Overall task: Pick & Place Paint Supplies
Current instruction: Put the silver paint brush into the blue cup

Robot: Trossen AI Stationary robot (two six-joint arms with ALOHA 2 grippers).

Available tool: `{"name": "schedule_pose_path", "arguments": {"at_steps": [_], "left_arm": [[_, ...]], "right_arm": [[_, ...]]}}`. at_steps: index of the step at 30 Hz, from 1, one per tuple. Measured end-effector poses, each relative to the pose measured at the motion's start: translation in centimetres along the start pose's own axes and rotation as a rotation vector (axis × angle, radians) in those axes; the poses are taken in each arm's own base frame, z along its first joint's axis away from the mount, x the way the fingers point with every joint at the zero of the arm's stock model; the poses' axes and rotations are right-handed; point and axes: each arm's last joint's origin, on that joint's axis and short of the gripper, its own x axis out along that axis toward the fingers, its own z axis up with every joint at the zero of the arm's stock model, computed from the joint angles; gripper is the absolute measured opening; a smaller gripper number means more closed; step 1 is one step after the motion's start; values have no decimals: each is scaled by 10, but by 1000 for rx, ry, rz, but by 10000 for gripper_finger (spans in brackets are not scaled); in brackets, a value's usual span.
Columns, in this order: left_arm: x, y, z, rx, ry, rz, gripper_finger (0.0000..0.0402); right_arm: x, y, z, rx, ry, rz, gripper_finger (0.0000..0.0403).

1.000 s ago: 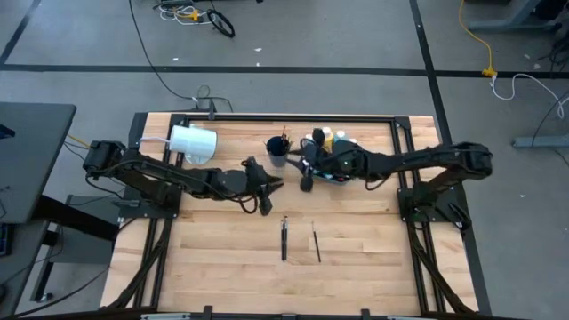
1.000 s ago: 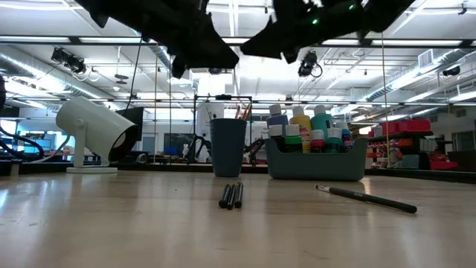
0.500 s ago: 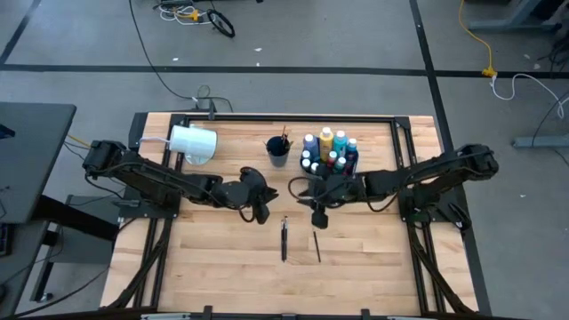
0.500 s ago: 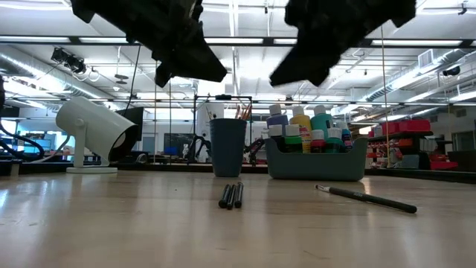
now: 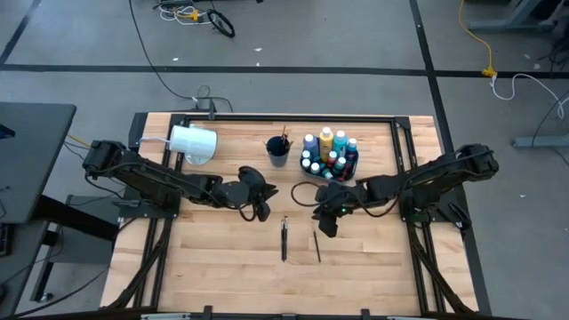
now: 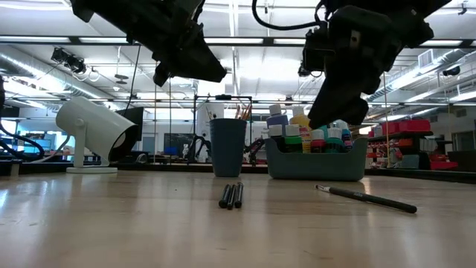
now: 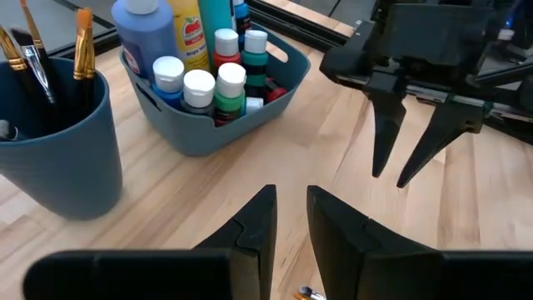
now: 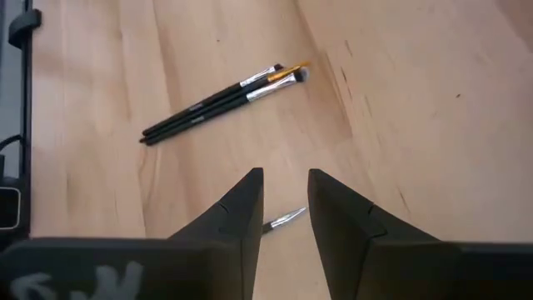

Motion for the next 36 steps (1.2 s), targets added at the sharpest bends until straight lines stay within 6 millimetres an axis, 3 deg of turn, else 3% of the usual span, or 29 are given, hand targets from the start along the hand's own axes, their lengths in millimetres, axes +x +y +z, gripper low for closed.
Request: {"name": "schedule_pose_path", "arguments": {"at_steps": [3,13,22,36], "left_arm": [[0,0,0,0,-1,0,77],[2,5,3,-8,-33,61,77],[6,12,6,-11,-37,86,77],[6,12,6,12,-28,81,77]], "right_arm": [[-1,2,2,6,7,14,98],[-19,33,40,-49,-15,-46,98],[18,39,31,-57,309,-190,98],[59,15,19,58,465,-197,98]]}}
